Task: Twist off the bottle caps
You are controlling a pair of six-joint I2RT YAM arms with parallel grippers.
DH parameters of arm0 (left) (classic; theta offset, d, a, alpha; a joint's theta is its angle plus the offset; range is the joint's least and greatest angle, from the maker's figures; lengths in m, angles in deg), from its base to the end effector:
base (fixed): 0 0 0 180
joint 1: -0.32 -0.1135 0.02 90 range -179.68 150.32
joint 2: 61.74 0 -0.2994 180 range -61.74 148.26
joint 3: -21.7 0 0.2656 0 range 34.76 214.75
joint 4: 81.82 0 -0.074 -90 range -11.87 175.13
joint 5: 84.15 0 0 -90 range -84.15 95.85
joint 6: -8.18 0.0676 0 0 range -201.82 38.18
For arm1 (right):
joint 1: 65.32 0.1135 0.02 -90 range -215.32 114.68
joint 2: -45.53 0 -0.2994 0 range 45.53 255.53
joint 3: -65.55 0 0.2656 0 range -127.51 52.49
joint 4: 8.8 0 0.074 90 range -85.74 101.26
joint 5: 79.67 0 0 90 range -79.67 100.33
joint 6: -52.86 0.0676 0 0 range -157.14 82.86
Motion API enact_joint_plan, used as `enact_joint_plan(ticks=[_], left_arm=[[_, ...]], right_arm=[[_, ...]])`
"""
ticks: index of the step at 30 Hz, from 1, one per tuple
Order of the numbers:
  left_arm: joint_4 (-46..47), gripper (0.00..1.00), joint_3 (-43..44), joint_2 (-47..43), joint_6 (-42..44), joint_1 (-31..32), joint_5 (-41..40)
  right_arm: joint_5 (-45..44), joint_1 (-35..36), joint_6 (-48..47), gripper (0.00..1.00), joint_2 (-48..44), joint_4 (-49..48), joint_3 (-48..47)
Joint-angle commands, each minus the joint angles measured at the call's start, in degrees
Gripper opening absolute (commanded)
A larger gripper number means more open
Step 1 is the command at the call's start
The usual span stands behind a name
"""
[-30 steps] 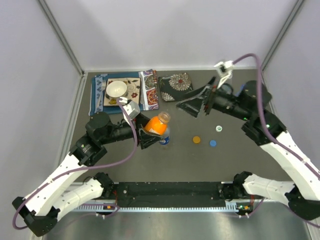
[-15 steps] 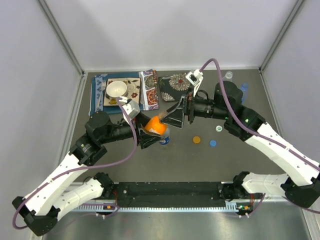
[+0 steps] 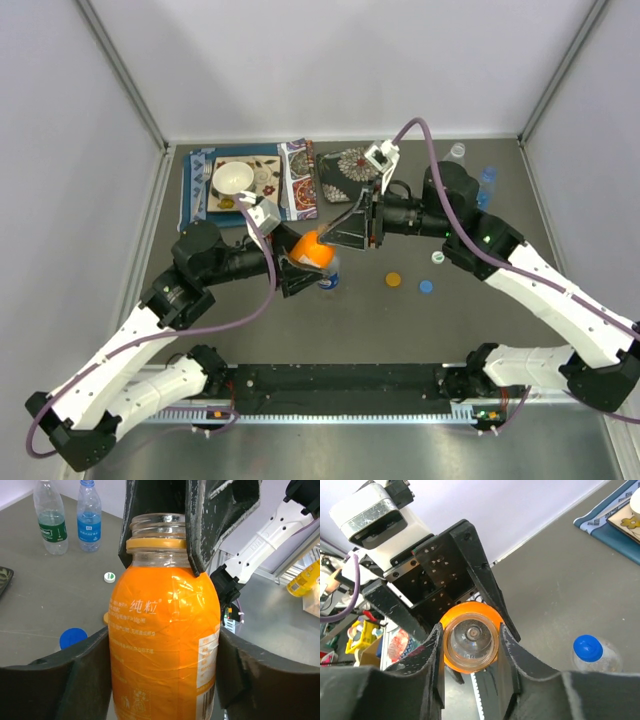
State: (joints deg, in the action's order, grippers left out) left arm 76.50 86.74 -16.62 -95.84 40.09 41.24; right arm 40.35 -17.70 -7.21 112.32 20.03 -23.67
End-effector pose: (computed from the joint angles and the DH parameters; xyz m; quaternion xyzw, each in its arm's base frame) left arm 0.1191 -0.1500 0.4122 0.3587 0.6196 -0.4946 0.4928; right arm 0.1632 0.2291 0.4752 -0.2813 0.6849 0.5537 0.3810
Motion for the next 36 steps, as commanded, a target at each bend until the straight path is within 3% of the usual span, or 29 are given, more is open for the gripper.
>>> enact_joint_plan(ticks=[1,3,6,7,10,12,14,16,20,24,31,36], left_arm=[[0.64,0.98,3.2,-0.91,3.2,0.13,-1.37],[-3.31,0.98,5.3,-1.18,4.87,0.13,-3.48],[-11.05,0.98,9.25,-2.49,11.02,0.13,-10.59],[-12.37,0.98,10.06,-2.93,13.12,0.13,-15.57],[-13.79,0.98,10.77,-6.18,13.58,0.13,-23.07],[-12.31,0.98,9.28,-8.82,13.15,0.13,-30.1],[-11.59,0.98,7.96,-10.57,11.65,0.13,-34.32],[-11.16,0.98,6.64,-11.46,10.6,0.13,-34.87],[-10.72,0.98,5.59,-12.34,9.72,0.13,-34.17],[-8.52,0.98,4.09,-12.16,8.49,0.13,-31.8],[-6.14,0.98,1.28,-12.25,5.5,0.13,-28.81],[-6.41,0.98,-0.39,-12.87,5.76,0.13,-30.12]], right_arm=[[-3.01,0.55,-0.83,0.0,-2.17,-2.5,-0.48],[-8.02,0.55,-4.51,0.0,-3.23,2.12,-1.97],[-27.06,0.55,-11.53,0.0,-4.12,11.95,-5.22],[-40.78,0.2,-12.35,0.0,-3.6,15.31,-6.1],[-53.62,-6.19,-12.1,0.0,-0.87,23.13,-7.25],[-51.22,-15.56,-8.34,0.0,-0.69,23.95,-3.84],[-48.31,-21.13,-5.34,0.0,-1.21,23.61,1.42],[-51.35,-24.75,-2.17,0.0,-2.18,22.82,6.52],[-55.16,-25.38,-0.58,0.0,-6.84,18.34,14.18],[-53.67,-25.47,0.04,0.0,-5.44,15.09,16.66],[-53.31,-25.55,-1.45,0.0,5.08,6.04,16.4],[-58.31,-25.47,-3.91,0.0,13.8,4.71,12.79]])
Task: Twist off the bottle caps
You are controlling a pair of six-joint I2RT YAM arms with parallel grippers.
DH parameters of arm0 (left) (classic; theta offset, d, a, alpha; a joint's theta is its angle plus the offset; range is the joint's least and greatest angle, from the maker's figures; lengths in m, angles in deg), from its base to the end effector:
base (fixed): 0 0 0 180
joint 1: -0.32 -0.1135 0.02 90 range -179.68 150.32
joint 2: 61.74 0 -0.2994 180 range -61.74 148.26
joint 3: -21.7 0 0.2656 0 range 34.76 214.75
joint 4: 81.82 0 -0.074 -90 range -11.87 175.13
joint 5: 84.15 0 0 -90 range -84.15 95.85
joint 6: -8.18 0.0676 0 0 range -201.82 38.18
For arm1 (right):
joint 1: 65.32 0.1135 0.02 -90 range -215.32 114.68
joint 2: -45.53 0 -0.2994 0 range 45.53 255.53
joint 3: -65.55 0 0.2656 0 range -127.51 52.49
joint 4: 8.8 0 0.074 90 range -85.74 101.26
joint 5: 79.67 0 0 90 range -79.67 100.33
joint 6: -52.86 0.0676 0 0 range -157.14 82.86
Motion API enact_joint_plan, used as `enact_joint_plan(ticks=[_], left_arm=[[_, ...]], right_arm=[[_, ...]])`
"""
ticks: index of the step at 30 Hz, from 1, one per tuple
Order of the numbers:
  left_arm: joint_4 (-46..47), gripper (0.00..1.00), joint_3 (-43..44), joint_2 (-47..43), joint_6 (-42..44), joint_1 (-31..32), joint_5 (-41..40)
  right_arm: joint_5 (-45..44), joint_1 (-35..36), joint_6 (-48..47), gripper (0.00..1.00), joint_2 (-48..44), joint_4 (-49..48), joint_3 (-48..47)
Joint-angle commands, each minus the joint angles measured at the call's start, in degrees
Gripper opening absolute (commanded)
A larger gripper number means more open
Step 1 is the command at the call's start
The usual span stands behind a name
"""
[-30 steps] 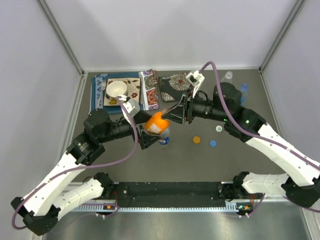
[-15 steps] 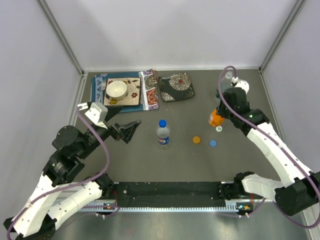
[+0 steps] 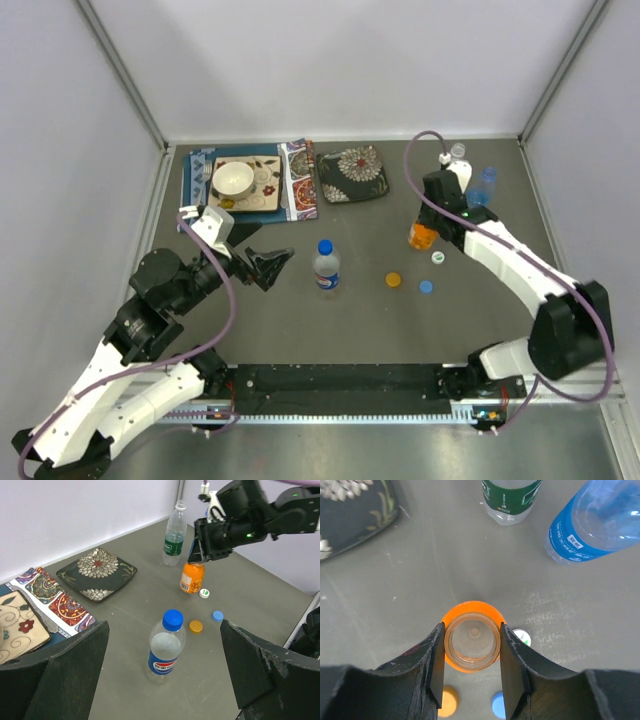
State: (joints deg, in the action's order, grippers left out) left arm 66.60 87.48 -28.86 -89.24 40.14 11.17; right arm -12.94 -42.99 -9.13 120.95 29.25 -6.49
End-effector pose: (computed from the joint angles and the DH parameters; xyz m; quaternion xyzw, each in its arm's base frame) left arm 0.0980 -0.0899 0.4236 0.2267 0.6612 -0.3160 0.6416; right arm 0.2986 0.0938 0.2975 0.1271 0.8876 0.0049 0.4428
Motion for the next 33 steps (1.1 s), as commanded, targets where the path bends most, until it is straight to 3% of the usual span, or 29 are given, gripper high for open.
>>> enact_joint_plan(ticks=[1,15,26,30,33], left_arm=[[3.49,0.98,-1.4,-0.98,-0.75,0.09,-0.22],[4.72,0.98,-3.77,-0.81,-1.81,0.09,-0.14],[5.16,0.98,-4.3,-0.45,-3.04,0.09,0.57],[5.17,0.99,-4.65,-0.36,-2.95,0.0,0.04],[5.34,0.99,-4.83,-0.28,-3.04,0.09,0.3]], right_arm=[[-5.47,-0.18,-1.91,0.0,5.61,-5.56,-4.39],[-7.32,0.79,-1.81,0.0,9.22,-16.81,3.51],[-6.53,2.81,-1.64,0.0,10.8,-17.17,4.75],[-5.65,2.9,-1.56,0.3,10.54,-16.38,5.02],[-5.56,2.81,-1.47,0.43,10.1,-15.94,4.93]])
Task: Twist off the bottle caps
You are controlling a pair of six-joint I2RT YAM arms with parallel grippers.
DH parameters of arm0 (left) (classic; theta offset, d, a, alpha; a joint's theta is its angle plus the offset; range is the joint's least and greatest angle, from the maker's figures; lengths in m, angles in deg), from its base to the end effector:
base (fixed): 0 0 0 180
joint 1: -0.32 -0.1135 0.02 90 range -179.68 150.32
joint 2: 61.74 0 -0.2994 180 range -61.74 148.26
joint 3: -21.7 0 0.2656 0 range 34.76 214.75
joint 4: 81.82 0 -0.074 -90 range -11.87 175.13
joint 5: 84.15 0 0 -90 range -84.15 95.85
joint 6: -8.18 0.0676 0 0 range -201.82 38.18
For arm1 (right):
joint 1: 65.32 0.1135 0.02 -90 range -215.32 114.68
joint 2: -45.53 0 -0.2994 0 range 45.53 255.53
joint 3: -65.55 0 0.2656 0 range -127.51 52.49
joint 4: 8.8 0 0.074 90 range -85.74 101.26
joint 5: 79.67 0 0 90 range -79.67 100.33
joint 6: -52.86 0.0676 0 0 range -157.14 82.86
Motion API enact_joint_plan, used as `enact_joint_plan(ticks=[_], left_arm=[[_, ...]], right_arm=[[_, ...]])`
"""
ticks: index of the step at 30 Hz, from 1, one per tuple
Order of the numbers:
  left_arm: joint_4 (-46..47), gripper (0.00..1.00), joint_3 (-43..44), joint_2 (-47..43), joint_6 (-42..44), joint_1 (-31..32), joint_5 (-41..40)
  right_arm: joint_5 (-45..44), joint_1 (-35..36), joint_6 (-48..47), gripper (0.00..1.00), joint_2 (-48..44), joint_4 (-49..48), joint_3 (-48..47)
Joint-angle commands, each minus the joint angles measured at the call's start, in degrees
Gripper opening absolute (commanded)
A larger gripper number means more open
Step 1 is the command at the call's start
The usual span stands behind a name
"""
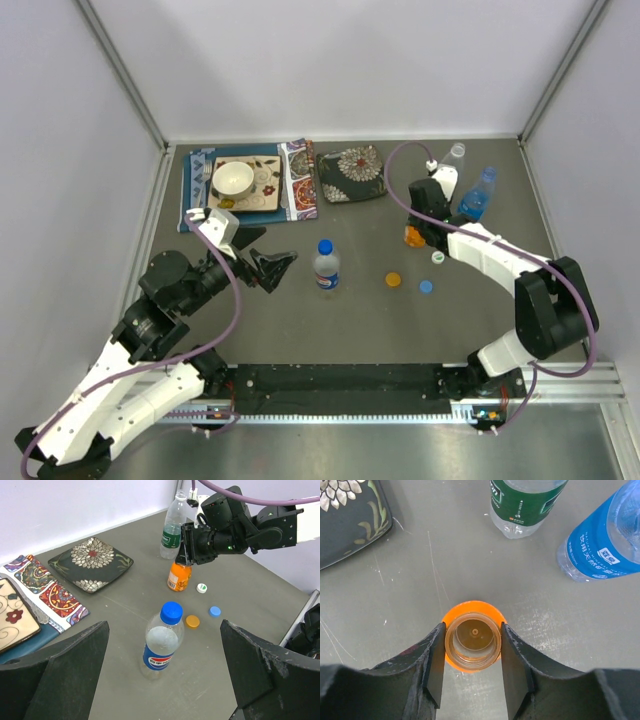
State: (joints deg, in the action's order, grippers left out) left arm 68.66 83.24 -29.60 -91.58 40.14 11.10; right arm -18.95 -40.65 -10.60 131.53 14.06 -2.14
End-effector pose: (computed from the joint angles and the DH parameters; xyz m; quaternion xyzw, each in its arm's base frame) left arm 0.1029 -0.0939 0.4029 0.2146 0.6745 -0.3253 0.6270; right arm 0.3331 0.1166 0.2412 0.1188 0.8792 -0.0347 0.4601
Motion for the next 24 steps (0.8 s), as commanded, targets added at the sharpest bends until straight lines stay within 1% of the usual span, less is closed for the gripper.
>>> enact_joint_plan(ticks=[1,6,12,20,21,24], left_arm=[[3.2,0.98,-0.5,0.47,-0.79,0.09,0.37],[3.11,0.99,-0.33,0.56,-0.79,0.09,0.54],[3.29,0.98,-0.5,0.38,-1.23,0.0,0.72],[3.2,0.98,-0.68,0.2,-1.58,0.09,1.16],[3.2,0.98,-0.68,0.03,-1.58,0.09,1.16],[3.2,0.98,-0.59,-0.06,-1.58,0.09,1.42]], right_arm=[[0.45,0.56,0.0,0.45,-0.65,-0.58,0.49],[0.63,0.56,0.17,0.56,-1.09,0.74,-0.47],[0.98,0.73,0.26,0.6,-1.8,1.53,-0.83],[1.76,1.35,0.44,0.63,-3.9,2.41,-1.61],[2.03,1.52,0.52,0.64,-4.34,2.24,-1.88],[4.23,1.7,-0.79,0.74,-5.05,2.67,-4.95]])
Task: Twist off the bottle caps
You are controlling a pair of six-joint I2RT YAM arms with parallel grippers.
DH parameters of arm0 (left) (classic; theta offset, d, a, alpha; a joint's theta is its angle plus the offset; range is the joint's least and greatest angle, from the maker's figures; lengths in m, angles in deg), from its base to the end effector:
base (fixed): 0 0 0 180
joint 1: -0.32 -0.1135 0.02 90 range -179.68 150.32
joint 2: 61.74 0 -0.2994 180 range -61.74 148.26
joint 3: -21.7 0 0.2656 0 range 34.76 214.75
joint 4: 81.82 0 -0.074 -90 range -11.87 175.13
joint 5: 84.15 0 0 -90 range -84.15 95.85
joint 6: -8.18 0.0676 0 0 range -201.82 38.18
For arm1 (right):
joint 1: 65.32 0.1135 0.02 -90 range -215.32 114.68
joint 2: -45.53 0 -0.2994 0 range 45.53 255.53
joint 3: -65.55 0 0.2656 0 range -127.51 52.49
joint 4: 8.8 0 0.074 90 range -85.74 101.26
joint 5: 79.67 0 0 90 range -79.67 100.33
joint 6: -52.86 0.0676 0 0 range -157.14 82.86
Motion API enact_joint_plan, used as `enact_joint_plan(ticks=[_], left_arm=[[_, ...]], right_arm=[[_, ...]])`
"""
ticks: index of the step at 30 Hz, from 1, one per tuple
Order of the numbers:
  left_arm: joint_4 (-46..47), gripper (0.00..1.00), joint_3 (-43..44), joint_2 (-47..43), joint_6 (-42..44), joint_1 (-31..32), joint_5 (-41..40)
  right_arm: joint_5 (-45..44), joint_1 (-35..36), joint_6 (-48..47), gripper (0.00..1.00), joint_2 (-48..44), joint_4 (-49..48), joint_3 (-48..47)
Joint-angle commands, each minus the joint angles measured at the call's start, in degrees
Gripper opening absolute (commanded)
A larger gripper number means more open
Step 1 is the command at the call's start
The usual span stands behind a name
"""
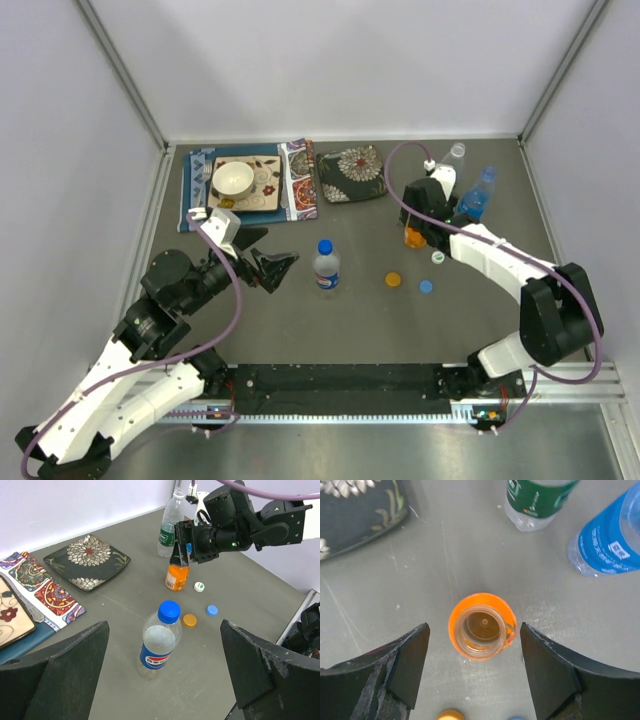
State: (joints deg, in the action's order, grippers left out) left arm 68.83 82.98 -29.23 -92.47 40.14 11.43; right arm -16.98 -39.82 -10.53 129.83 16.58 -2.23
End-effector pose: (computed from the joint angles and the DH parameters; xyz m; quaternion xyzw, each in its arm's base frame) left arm 0.1046 -0.0957 0.4008 0.2119 0.6783 -0.3309 0.6209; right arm 0.3245 0.1204 0.2464 0.1048 0.8864 -0.0197 0.4505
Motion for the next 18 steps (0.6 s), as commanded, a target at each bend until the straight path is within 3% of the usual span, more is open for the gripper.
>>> enact_joint_plan(ticks=[1,6,8,12,13,18], left_arm=[[3.02,0.98,-0.24,-0.35,-0.77,0.09,1.1],[2.58,0.98,0.2,-0.61,-1.21,0.09,0.05],[2.15,0.98,0.11,-0.87,-1.65,0.09,-1.71],[-1.89,0.98,0.9,-0.35,-3.49,0.09,-11.71],[-3.03,0.98,1.08,-0.17,-4.71,0.09,-17.65],[-13.04,0.99,1.96,0.45,-9.46,0.0,-31.76]], right_arm=[[2.61,0.78,-1.03,0.75,-3.43,1.12,-6.26],[4.28,2.36,-0.6,0.78,-7.19,5.0,-13.57],[9.53,4.38,-0.85,0.77,-9.22,3.08,-14.71],[22.11,10.61,-4.63,0.75,-12.74,-1.15,-15.59],[24.73,12.19,-6.2,0.75,-13.01,-1.15,-15.94],[29.15,21.25,-8.24,0.76,-12.92,-0.45,-16.03]])
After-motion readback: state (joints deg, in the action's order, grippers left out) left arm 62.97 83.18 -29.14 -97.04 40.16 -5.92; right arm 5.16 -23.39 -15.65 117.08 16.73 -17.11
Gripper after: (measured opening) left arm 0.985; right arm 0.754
